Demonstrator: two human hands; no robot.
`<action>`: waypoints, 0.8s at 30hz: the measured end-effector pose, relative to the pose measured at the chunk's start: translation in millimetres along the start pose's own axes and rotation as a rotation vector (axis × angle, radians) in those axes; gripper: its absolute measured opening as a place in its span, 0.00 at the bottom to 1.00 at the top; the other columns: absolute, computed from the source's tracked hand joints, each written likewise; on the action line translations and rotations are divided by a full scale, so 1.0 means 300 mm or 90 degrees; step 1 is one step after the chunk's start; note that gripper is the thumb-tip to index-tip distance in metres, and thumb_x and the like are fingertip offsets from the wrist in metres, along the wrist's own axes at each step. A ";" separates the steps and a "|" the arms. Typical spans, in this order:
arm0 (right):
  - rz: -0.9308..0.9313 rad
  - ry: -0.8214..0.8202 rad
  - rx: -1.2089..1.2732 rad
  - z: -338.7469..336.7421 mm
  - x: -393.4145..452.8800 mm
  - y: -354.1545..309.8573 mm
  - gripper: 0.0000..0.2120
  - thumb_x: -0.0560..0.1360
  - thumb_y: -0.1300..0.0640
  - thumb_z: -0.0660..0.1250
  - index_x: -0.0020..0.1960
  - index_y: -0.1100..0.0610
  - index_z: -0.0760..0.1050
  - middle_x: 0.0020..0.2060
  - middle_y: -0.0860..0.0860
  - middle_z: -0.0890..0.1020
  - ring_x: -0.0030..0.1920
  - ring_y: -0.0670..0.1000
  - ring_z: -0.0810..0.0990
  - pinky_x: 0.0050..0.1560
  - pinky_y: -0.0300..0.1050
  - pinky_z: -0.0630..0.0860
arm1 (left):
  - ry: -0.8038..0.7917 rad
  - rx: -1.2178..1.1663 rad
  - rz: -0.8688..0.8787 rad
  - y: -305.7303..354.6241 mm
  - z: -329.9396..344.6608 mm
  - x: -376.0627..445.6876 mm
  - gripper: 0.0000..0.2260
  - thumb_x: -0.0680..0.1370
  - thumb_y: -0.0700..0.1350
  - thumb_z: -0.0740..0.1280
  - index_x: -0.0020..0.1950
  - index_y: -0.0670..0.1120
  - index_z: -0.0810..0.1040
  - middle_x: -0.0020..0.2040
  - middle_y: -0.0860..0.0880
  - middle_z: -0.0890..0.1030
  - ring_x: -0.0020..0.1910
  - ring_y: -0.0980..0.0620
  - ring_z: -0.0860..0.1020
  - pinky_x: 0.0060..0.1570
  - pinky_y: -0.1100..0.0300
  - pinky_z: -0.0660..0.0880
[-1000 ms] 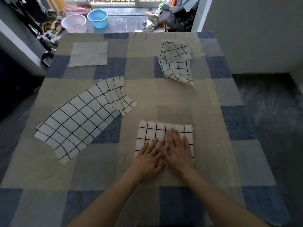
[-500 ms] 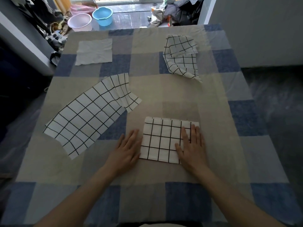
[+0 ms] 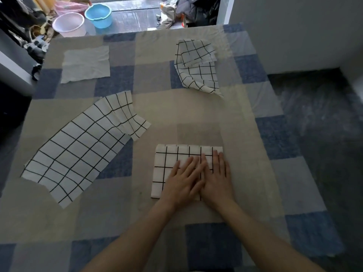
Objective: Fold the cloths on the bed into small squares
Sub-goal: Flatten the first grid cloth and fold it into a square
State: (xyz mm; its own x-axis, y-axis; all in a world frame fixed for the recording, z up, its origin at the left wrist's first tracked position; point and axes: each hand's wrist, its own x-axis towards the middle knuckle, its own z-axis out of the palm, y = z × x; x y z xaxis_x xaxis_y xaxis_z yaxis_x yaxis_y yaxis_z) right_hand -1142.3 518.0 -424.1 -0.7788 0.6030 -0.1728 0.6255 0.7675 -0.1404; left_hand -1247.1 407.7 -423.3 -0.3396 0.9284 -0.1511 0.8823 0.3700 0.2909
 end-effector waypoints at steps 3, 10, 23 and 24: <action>0.002 0.011 0.022 0.000 0.003 0.015 0.35 0.76 0.37 0.51 0.79 0.50 0.50 0.78 0.58 0.48 0.78 0.58 0.44 0.74 0.58 0.45 | 0.009 0.024 -0.037 -0.032 -0.003 -0.012 0.25 0.83 0.58 0.43 0.80 0.54 0.48 0.80 0.53 0.47 0.79 0.54 0.44 0.75 0.46 0.47; -0.006 -0.010 0.007 -0.019 0.024 0.124 0.36 0.77 0.37 0.44 0.79 0.54 0.45 0.79 0.51 0.45 0.78 0.49 0.41 0.75 0.60 0.43 | 0.007 0.031 -0.072 -0.083 -0.006 -0.036 0.27 0.81 0.60 0.50 0.79 0.58 0.49 0.80 0.53 0.48 0.79 0.52 0.45 0.75 0.46 0.45; -0.078 0.035 0.151 -0.049 0.066 -0.136 0.29 0.81 0.45 0.45 0.79 0.54 0.48 0.79 0.51 0.49 0.78 0.48 0.42 0.76 0.58 0.45 | -0.004 0.035 -0.047 -0.082 -0.018 -0.036 0.41 0.74 0.70 0.54 0.80 0.53 0.45 0.80 0.52 0.43 0.78 0.50 0.39 0.75 0.42 0.44; -0.053 0.017 0.148 -0.032 0.065 -0.130 0.29 0.80 0.44 0.43 0.79 0.53 0.48 0.79 0.50 0.49 0.78 0.46 0.42 0.76 0.57 0.44 | -0.004 0.034 -0.049 -0.081 -0.018 -0.037 0.41 0.73 0.70 0.54 0.80 0.53 0.45 0.80 0.52 0.43 0.78 0.50 0.40 0.75 0.42 0.45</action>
State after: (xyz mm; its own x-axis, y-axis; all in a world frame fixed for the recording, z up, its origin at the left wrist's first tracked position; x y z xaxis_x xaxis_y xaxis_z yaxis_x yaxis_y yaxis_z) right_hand -1182.5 501.9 -412.7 -0.8269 0.5481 -0.1257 0.5513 0.7461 -0.3734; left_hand -1266.5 388.7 -423.6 -0.4051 0.8970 -0.1770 0.8700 0.4377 0.2269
